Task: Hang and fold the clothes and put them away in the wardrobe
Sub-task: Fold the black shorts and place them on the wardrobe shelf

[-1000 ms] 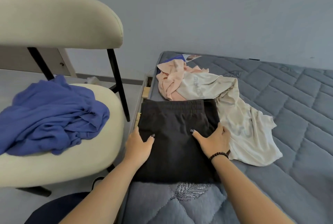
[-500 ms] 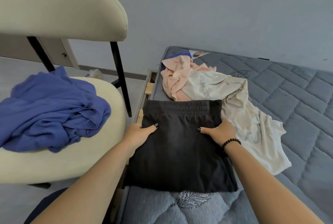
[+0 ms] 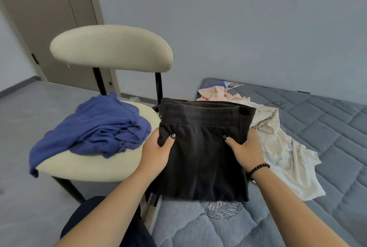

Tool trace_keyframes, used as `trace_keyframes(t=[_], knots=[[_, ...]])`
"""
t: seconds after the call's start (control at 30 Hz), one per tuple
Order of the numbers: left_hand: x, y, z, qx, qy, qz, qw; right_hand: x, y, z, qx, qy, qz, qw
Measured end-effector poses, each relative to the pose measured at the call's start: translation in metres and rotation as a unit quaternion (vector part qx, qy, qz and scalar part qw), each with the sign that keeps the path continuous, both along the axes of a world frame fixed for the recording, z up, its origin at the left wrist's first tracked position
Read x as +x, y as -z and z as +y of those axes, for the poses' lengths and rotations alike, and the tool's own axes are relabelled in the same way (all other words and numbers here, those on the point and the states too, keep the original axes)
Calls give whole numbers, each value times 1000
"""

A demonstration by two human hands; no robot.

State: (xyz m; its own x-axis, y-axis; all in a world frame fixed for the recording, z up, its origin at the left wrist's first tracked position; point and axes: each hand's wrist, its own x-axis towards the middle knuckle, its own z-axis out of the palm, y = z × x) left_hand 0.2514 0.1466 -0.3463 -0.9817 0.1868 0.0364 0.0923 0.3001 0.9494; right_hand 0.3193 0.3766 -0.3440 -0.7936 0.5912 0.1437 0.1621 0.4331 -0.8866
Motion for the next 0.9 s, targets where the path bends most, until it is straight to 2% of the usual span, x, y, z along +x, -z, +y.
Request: trace_keyframes(t=[0.2, 0.43, 0.6, 0.73, 0.9], knots=[[22, -46, -67, 19, -58, 78, 995, 10, -47, -67, 27, -60, 89, 994], [8, -80, -156, 2, -117, 79, 990, -28, -87, -150, 29, -139, 129, 981], [-23, -86, -226, -22, -186, 56, 981, -83, -92, -211, 0, -189, 119, 975], [-57, -86, -273, -3, -224, 43, 974, -134, -88, -264, -18, -228, 95, 969], [-118, -79, -324, -8, -255, 26, 967, -207, -86, -319, -7, -247, 67, 967]])
